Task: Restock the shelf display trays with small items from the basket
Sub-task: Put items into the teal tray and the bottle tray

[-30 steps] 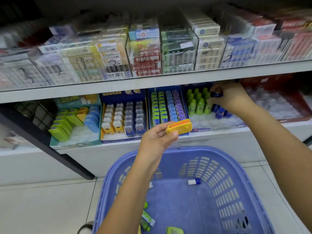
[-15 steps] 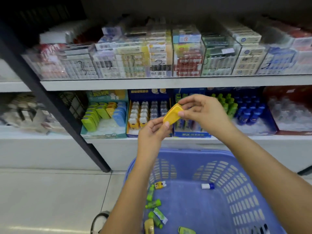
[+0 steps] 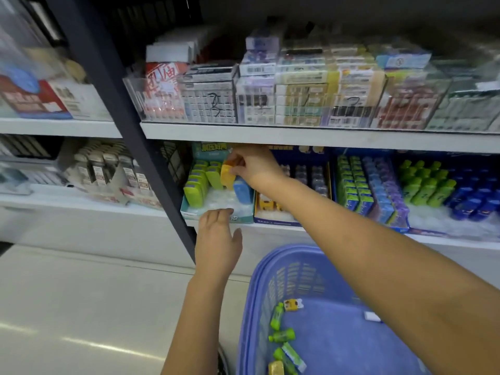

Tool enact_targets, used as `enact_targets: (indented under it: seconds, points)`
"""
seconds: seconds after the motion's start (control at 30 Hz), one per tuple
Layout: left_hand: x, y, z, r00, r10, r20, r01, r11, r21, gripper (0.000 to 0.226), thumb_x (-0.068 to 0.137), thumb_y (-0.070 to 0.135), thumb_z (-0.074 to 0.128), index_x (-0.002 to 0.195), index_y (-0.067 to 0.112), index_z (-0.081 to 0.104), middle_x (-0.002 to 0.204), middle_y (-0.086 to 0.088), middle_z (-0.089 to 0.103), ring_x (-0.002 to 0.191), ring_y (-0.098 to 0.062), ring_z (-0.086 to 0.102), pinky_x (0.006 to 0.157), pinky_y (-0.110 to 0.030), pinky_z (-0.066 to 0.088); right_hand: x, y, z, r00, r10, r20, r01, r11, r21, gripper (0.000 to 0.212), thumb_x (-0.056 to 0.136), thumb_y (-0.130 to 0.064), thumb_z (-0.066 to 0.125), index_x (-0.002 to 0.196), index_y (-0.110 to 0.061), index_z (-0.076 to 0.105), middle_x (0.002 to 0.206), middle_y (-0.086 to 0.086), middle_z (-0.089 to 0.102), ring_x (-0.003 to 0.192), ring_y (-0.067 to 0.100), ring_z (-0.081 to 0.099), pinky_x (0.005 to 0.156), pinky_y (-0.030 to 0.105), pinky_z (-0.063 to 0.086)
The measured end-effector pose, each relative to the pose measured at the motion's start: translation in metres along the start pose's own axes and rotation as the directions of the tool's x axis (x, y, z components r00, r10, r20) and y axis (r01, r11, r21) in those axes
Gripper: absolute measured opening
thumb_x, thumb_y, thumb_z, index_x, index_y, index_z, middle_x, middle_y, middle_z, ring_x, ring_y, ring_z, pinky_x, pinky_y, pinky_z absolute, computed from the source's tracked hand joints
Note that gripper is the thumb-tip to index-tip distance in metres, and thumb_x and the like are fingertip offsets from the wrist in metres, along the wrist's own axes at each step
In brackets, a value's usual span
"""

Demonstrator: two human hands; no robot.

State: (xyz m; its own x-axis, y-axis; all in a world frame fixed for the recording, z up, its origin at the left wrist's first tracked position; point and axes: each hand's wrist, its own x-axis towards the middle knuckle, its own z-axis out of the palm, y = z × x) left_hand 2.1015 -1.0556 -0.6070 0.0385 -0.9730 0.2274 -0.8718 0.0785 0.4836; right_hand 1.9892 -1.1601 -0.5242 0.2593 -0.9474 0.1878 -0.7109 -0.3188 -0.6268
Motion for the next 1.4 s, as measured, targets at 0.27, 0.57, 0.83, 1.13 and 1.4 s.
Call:
enact_targets:
  seconds: [0.27, 0.57, 0.83, 1.13, 1.4]
  points:
    - [0.000, -0.001, -0.002, 1.000, -0.018, 0.020, 0.019, 1.000, -0.010, 0.046, 0.091, 0.024, 0.056, 0.136, 0.016, 0.046, 0.134, -0.001, 0.050, 0.129, -0.019, 0.033, 0.105, -0.024, 0.026, 0.015, 0.000, 0.024, 0.996, 0.047, 0.075, -0.021, 0.947, -0.321, 0.023, 0.088, -0.014, 0.061, 0.111, -0.015, 0.068, 0.120, 0.008, 0.063, 0.107, 0.026, 0.059, 0.090, 0.032, 0.049]
    - [0.002, -0.007, -0.006, 0.996, 0.014, 0.083, -0.011, 0.999, -0.031, 0.048, 0.091, 0.022, 0.057, 0.136, 0.013, 0.047, 0.136, -0.004, 0.050, 0.131, -0.021, 0.032, 0.104, -0.025, 0.026, 0.011, -0.007, 0.035, 0.998, 0.050, 0.046, -0.019, 0.852, -0.522, 0.054, 0.092, -0.014, 0.049, 0.143, -0.006, 0.033, 0.150, 0.009, 0.028, 0.130, 0.031, 0.037, 0.090, 0.030, 0.034]
    - [-0.016, 0.028, -0.032, 0.993, 0.015, -0.121, -0.041, 0.976, -0.213, 0.015, 0.093, 0.020, 0.054, 0.094, 0.010, 0.065, 0.092, -0.007, 0.068, 0.085, -0.024, 0.063, 0.073, -0.035, 0.048, -0.079, 0.014, -0.012, 0.990, -0.130, -0.062, 0.099, 0.926, -0.365, 0.024, 0.092, -0.030, 0.053, 0.101, -0.009, 0.061, 0.101, 0.008, 0.054, 0.095, 0.025, 0.053, 0.074, 0.034, 0.041]
    - [-0.080, 0.068, 0.111, 0.645, -0.022, 0.764, -0.151, 0.976, 0.156, 0.025, 0.089, 0.004, 0.051, 0.109, -0.002, 0.065, 0.114, -0.022, 0.064, 0.111, -0.034, 0.059, 0.092, -0.038, 0.045, -0.251, 0.170, 0.057, 0.768, 0.395, 0.505, -0.281, 0.915, -0.289, 0.038, 0.081, -0.013, 0.065, 0.119, -0.012, 0.060, 0.118, 0.008, 0.064, 0.108, 0.023, 0.059, 0.086, 0.026, 0.041]
    - [-0.153, 0.006, 0.181, 0.474, -0.317, 0.822, -0.023, 0.928, 0.371, 0.035, 0.099, 0.016, 0.039, 0.129, 0.002, 0.053, 0.131, -0.017, 0.054, 0.120, -0.029, 0.054, 0.095, -0.032, 0.044, -0.262, 0.193, 0.146, 0.754, 0.282, 0.593, -0.283, 0.955, -0.093, 0.025, 0.089, -0.008, 0.051, 0.111, -0.006, 0.063, 0.121, 0.017, 0.060, 0.113, 0.030, 0.054, 0.093, 0.034, 0.041]
